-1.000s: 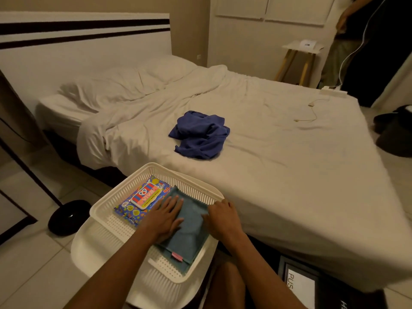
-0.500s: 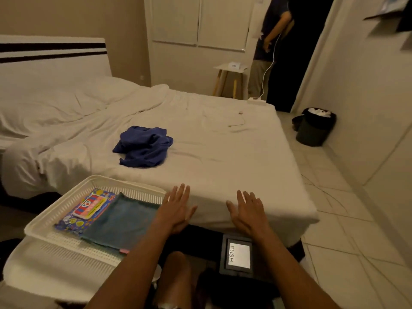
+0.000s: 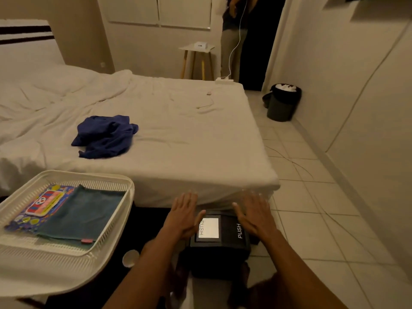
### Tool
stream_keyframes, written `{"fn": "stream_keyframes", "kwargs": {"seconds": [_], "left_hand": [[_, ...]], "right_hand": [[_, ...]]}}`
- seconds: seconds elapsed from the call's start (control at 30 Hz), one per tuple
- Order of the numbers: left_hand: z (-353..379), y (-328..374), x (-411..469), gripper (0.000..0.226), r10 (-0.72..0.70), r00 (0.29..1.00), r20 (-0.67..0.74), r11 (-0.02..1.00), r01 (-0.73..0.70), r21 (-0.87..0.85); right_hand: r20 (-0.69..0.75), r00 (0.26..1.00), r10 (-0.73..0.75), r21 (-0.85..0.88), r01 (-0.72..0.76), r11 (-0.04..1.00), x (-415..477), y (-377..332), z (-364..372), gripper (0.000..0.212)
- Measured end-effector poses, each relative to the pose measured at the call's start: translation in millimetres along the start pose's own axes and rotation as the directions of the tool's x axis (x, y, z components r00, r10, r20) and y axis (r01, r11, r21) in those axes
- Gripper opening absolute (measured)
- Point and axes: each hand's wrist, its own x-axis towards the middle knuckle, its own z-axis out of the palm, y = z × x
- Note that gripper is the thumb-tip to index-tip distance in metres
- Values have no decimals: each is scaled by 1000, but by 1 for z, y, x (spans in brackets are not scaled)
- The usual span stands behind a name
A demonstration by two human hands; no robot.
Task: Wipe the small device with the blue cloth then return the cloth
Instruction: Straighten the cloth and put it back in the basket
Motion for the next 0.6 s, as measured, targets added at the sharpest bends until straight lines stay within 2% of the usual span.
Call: {"fn": "stream_keyframes", "kwargs": {"seconds": [0.23, 0.5, 0.6], "left_hand": [[44, 9, 15, 138, -30, 998, 63, 999, 31, -18], [88, -2, 44, 137, -30, 993, 114, 997, 37, -62], [108, -7, 56, 130, -31, 994, 103, 995, 40, -88]], "right_hand": [[25, 999, 39, 12, -40, 999, 0, 26, 27, 71], [159, 982, 103, 60, -114, 992, 24, 44, 84, 69], [182, 976, 117, 70, -131, 989, 34, 52, 109, 72]]}}
